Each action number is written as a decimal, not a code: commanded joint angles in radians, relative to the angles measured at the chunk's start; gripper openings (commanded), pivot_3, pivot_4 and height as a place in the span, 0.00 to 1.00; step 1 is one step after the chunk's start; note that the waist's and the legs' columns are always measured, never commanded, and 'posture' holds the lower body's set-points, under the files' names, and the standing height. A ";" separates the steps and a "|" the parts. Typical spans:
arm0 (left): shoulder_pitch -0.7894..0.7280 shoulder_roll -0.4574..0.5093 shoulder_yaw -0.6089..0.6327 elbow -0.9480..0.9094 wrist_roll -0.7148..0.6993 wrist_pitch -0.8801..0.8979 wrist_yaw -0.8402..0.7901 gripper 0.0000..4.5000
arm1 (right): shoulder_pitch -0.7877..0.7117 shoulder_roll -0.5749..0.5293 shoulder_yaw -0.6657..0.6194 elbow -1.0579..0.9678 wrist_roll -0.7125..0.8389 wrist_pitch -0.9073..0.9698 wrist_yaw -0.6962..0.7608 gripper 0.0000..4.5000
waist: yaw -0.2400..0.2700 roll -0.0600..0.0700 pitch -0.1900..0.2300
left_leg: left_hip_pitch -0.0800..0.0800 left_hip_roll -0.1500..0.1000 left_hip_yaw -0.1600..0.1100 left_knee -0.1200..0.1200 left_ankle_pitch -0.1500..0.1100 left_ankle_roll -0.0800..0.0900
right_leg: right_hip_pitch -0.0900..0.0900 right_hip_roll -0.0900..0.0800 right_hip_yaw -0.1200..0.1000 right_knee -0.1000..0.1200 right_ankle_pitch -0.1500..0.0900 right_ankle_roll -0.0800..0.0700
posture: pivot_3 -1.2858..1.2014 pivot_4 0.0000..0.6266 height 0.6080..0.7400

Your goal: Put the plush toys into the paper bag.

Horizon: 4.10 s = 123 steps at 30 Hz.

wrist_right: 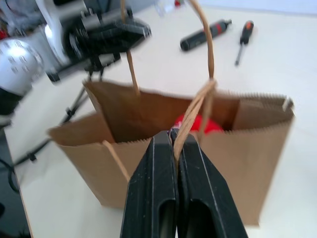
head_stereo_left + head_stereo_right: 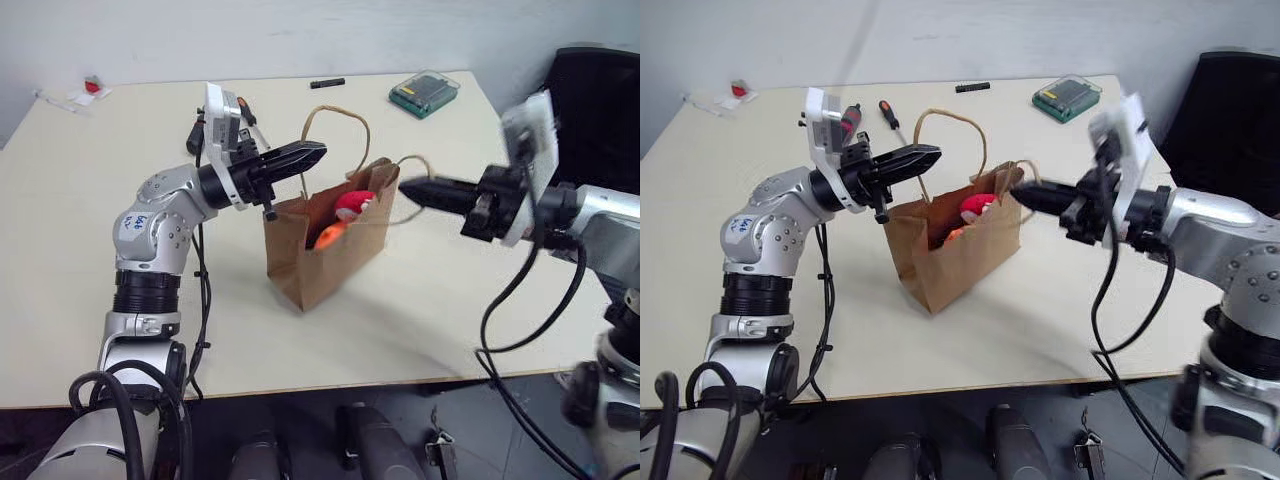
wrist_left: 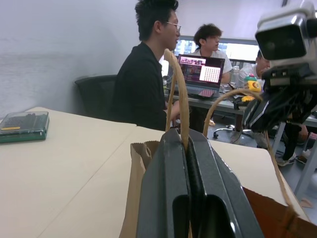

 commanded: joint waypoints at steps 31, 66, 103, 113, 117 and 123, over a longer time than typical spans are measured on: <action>0.422 0.280 0.155 -0.466 -0.172 0.250 0.060 0.99 | 0.324 -0.137 -0.249 -0.105 0.352 -0.172 -0.126 0.70 | 0.018 0.000 0.000 | 0.001 0.000 -0.001 -0.001 0.000 0.000 | 0.002 0.000 0.000 -0.003 0.000 0.000 | 0.52 0.24 1.00; 0.453 0.169 -0.092 -0.412 0.012 0.054 0.056 1.00 | 0.326 0.153 0.536 -0.047 -0.593 -0.660 -0.002 0.01 | 0.023 -0.002 -0.001 | 0.009 0.000 0.001 -0.006 0.001 0.001 | 0.009 0.001 0.000 -0.009 0.001 0.001 | 0.52 0.24 1.00; 0.096 0.001 -0.235 0.222 0.147 -0.216 -0.405 0.00 | 0.729 -0.112 -0.200 -0.440 -0.223 -0.491 0.276 0.43 | 0.053 -0.003 -0.001 | 0.008 -0.001 0.000 -0.005 0.000 0.002 | 0.011 0.002 -0.002 -0.010 0.001 0.002 | 0.52 0.24 1.00; -0.121 -0.100 -0.281 0.677 0.336 -0.564 -0.537 0.00 | 1.095 -0.172 -0.712 -0.478 -0.018 -0.428 0.335 0.99 | 0.045 -0.007 -0.001 | 0.011 -0.002 -0.005 -0.005 -0.001 0.004 | 0.019 0.003 0.000 -0.014 0.003 0.004 | 0.52 0.24 1.00; -0.141 -0.093 -0.264 0.720 0.364 -0.554 -0.510 0.04 | 1.123 -0.165 -0.680 -0.466 -0.035 -0.461 0.325 1.00 | 0.048 -0.008 -0.001 | 0.011 -0.002 -0.006 -0.005 -0.001 0.004 | 0.019 0.003 0.000 -0.014 0.003 0.004 | 0.52 0.24 1.00; -0.039 0.105 -0.196 0.425 0.281 -0.292 -0.572 0.41 | 1.116 -0.229 -0.654 -0.376 -0.039 -0.486 0.408 1.00 | 0.034 -0.008 -0.001 | 0.011 -0.001 -0.006 -0.006 -0.001 0.004 | 0.017 0.003 0.000 -0.013 0.003 0.004 | 0.52 0.24 1.00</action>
